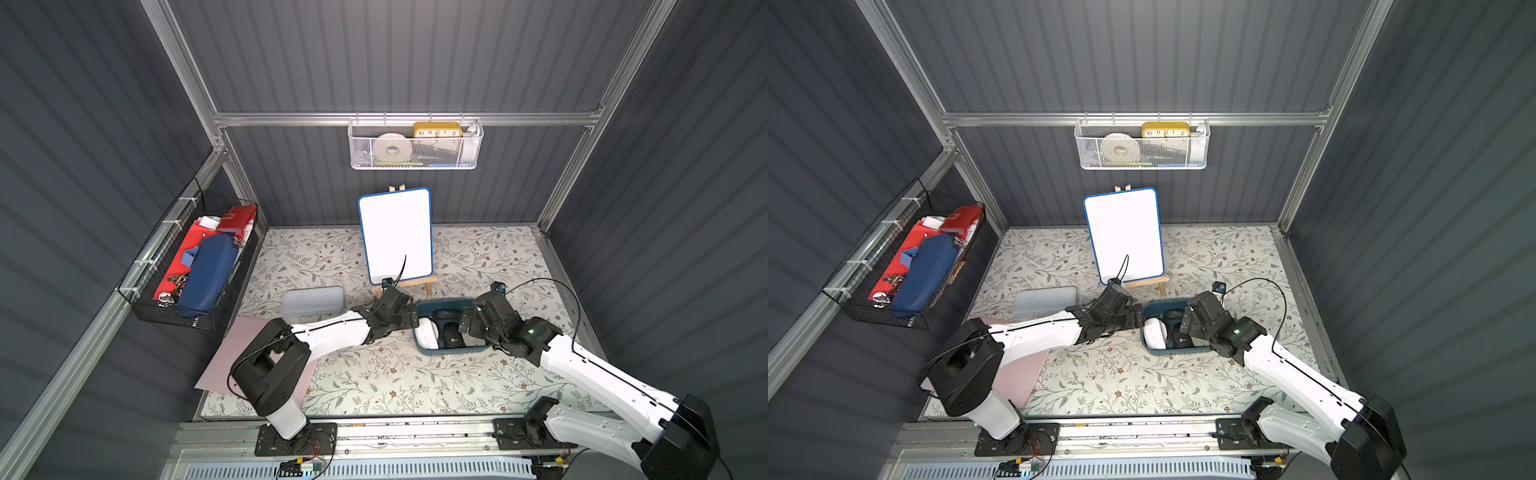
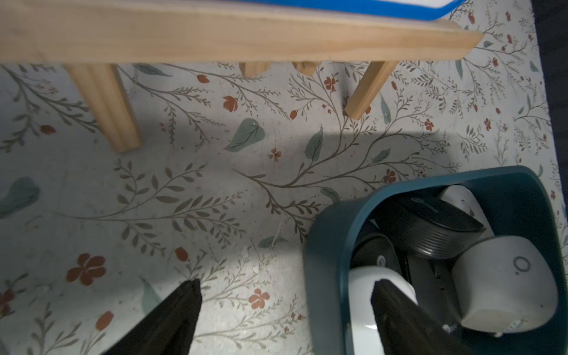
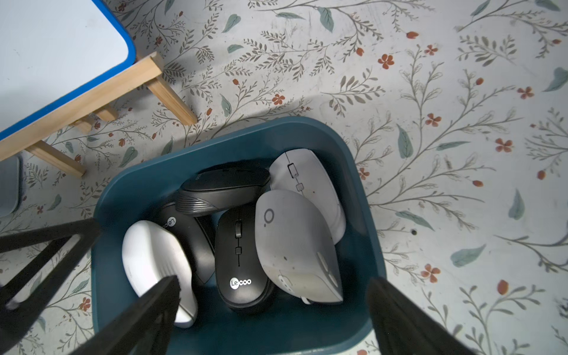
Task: Take out the mouse from the storage box
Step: Move the storage box to the center of the board.
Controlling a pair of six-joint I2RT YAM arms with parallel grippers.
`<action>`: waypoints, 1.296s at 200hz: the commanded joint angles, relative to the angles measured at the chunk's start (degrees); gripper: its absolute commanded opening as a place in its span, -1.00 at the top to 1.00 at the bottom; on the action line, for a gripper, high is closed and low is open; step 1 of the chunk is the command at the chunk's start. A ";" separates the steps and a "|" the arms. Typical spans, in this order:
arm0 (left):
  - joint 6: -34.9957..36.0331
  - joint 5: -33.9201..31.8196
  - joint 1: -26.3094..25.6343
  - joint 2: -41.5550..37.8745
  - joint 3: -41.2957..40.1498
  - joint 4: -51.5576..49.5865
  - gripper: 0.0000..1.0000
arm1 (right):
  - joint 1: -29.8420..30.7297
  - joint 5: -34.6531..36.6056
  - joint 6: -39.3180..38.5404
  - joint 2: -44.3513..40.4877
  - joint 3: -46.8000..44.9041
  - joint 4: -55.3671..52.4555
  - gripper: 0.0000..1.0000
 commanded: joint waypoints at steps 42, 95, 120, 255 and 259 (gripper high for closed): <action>-1.62 -6.62 -0.44 2.74 2.50 -5.01 -0.70 | 0.05 -0.94 0.34 0.81 -0.66 1.10 -0.98; -3.87 -13.51 -0.26 -2.05 -1.56 -7.12 -0.53 | 0.23 -2.83 -0.52 2.85 -0.20 0.85 -0.98; -4.44 -15.89 1.12 -4.05 -2.85 -8.57 -0.51 | 2.35 -2.15 -1.17 5.00 1.26 0.25 -0.98; 2.62 -5.45 8.70 -19.83 -11.16 -4.11 -0.83 | 11.49 0.99 -7.57 27.91 18.42 -3.76 -0.98; 2.61 -5.45 8.70 -21.10 -11.84 -3.71 -0.86 | 11.49 0.90 -7.84 28.53 19.04 -4.09 -0.98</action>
